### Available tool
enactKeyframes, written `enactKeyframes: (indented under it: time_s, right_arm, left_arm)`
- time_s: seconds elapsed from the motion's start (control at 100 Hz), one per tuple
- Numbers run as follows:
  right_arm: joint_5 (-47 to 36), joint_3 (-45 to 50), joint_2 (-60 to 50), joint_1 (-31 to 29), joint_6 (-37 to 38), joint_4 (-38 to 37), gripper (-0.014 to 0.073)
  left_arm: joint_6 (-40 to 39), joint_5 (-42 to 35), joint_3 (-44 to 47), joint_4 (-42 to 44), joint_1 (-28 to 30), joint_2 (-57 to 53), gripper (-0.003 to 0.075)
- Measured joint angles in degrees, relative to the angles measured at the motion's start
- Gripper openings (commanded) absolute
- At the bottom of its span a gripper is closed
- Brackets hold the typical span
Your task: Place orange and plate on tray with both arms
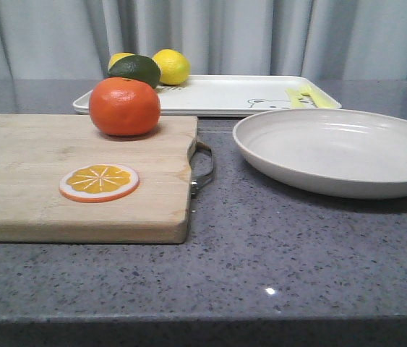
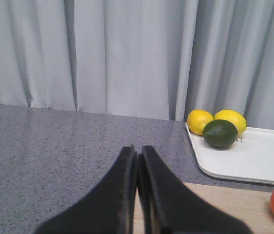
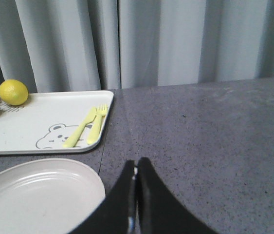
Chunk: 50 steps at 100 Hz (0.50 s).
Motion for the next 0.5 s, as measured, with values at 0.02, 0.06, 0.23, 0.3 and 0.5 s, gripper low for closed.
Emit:
enactKeyframes:
  time_s: [0.02,0.06,0.23,0.3,0.5]
  right_arm:
    - [-0.3,0.0,0.0,0.0,0.0,0.0,-0.0057]
    - [-0.6,0.0,0.0,0.0,0.0,0.0,-0.0057]
    - [-1.3,0.0,0.0,0.0,0.0,0.0,-0.0057]
    - [-1.3,0.0,0.0,0.0,0.0,0.0,-0.0057]
    - [-1.3,0.0,0.0,0.0,0.0,0.0,-0.0057]
  left_arm:
    - [0.0,0.0,0.0,0.0,0.0,0.0,-0.0020]
    - [0.0,0.0,0.0,0.0,0.0,0.0,-0.0020]
    - [0.0,1.4,-1.4,-1.0,0.0,2.0,0.0005]
    - [0.0,3.7,-3.0,-1.2,0.0,4.6,0.0094]
    - [0.0,6.3,-8.3,-1.8,0.0,14.6,0.0467]
